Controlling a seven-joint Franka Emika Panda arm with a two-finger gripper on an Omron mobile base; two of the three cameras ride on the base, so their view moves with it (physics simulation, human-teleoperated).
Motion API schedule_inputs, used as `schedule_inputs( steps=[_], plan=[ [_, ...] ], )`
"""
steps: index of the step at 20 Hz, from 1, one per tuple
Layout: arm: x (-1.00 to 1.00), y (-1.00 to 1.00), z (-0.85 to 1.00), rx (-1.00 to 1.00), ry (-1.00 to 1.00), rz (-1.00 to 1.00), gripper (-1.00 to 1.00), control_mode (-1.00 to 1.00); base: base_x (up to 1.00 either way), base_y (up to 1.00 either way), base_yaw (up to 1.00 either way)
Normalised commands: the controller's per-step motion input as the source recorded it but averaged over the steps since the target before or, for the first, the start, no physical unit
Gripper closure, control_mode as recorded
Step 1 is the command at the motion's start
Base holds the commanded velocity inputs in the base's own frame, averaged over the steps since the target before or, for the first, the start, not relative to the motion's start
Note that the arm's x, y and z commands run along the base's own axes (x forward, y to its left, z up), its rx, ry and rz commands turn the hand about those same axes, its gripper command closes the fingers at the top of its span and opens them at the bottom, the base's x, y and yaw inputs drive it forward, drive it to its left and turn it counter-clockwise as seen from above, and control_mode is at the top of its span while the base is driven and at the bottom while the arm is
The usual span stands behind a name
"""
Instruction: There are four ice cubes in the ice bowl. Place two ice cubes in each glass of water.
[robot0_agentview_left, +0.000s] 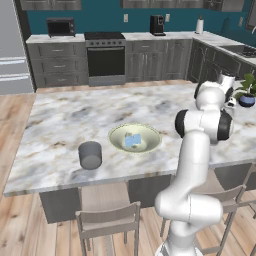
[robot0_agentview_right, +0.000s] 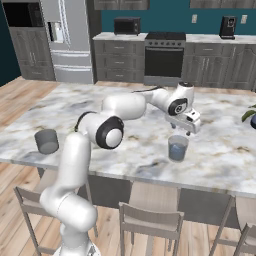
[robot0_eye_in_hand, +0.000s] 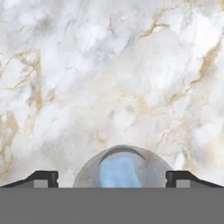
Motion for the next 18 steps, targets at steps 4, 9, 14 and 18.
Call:
schedule_inputs(
  steps=[4,9,14,18],
  plan=[
    [-0.13,0.92,0.40,0.00,0.00,0.00,-1.00,-1.00,0.00,0.00,0.00],
    [-0.18,1.00,0.23,0.00,0.05,0.02,-1.00,-1.00,0.00,0.00,0.00],
    [-0.22,1.00,0.03,-0.02,0.10,0.11,-1.00,-1.00,0.00,0.00,0.00],
    [-0.10,1.00,0.01,-0.01,0.16,0.13,-1.00,-1.00,0.00,0.00,0.00]
  ],
)
